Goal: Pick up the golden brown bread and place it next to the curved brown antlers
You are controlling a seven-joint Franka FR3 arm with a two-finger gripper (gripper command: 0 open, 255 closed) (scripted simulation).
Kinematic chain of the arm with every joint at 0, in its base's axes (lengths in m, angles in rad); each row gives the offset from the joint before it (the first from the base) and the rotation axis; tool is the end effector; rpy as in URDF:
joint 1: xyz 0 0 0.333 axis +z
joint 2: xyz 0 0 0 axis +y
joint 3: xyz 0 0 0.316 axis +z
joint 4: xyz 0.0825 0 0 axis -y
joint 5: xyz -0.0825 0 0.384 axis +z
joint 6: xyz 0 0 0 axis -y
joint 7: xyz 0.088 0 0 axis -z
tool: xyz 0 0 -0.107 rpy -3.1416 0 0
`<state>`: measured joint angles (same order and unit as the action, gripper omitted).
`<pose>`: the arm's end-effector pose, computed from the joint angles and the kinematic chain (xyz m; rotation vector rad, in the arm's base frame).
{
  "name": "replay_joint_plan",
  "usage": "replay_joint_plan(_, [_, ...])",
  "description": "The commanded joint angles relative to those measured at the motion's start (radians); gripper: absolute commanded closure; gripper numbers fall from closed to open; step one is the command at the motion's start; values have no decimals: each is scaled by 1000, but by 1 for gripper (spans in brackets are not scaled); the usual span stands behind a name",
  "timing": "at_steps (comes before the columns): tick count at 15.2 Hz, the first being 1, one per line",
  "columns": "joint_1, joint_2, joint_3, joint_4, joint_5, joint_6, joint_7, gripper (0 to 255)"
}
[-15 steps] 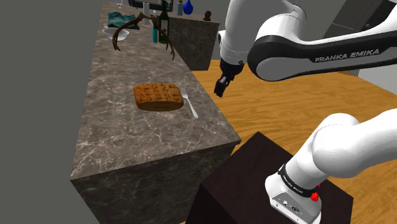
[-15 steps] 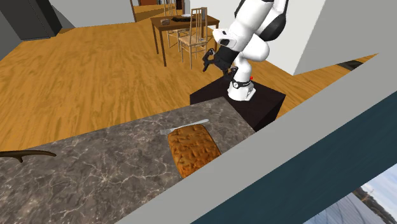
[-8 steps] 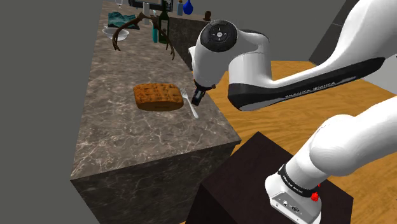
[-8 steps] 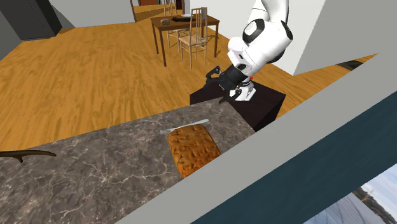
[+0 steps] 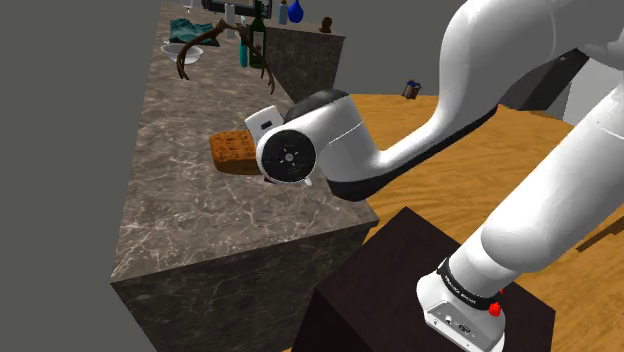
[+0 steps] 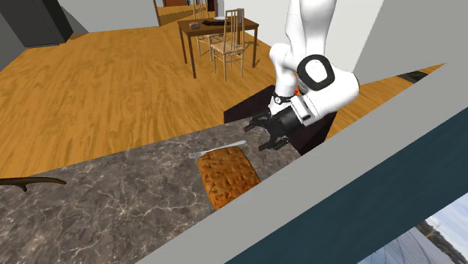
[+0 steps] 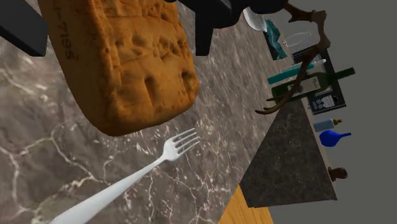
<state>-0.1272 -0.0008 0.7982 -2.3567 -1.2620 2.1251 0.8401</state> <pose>0.4144 0.2747 0.3336 2.0990 0.7516 0.6309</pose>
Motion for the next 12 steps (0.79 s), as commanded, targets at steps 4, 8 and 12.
replay_joint_plan(4, [103,292,5,105,-377,-241,144,0])
replay_joint_plan(8, [228,488,-69,192,-612,-395,166,0])
replay_joint_plan(12, [226,515,-94,217,-650,-385,162,0])
